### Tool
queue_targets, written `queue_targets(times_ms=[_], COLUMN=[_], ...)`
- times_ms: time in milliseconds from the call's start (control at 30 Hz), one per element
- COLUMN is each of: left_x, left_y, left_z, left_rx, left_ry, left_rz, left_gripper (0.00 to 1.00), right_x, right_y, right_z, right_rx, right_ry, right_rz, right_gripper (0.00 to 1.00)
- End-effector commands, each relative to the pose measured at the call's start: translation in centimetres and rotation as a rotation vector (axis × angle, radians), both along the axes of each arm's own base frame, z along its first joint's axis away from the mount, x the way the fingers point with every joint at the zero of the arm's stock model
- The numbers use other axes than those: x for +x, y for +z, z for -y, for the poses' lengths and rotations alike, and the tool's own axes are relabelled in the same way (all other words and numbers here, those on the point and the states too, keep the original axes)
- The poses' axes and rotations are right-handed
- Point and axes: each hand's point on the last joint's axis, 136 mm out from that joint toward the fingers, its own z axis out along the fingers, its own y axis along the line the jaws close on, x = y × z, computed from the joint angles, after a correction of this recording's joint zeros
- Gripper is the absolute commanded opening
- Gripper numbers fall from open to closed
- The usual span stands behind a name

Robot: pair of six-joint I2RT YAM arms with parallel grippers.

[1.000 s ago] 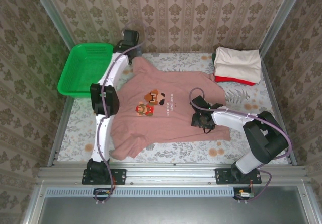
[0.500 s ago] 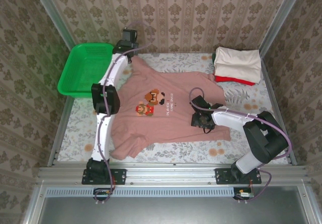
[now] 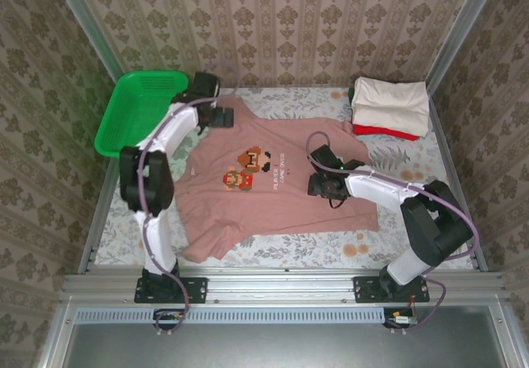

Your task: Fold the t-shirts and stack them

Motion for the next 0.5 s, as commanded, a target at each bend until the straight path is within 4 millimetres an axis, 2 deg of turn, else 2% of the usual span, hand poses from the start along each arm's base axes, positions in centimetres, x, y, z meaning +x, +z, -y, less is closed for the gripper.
queue_targets(times_ms=[0,67,167,333,467], left_x=[-4.5,-7.1,-9.7,-12.8,-14.9], left_y=[-3.2,-5.6,-8.1,-10.8,-12.0], left_z=[1.1,0.1,-2.4,-6.3,-9.5], left_rx=[-0.201,-0.190,-0.153,-0.138,-0.112], left_ry=[0.078,0.120,0.206,0.326,0.419], left_rz=[-0.082,-0.125,-0.187,-0.264,-0.300], left_gripper=[1.00,1.00,1.00,1.00,0.99], right_x=[0.5,0.5,0.3,-0.3,-0.7], right_y=[-0.4,-1.2,-1.9,-1.7,-0.8], right_z=[-0.3,-0.7,-1.3,-2.0,-2.0], right_rx=[-0.036,-0.030,-0.040,-0.032,-0.025], right_ry=[0.024,0.036,0.052,0.063,0.062], right_rz=[-0.015,-0.033,-0.052,-0.042,-0.023], right_gripper=[0.64,0.65,0.65,0.67,0.70])
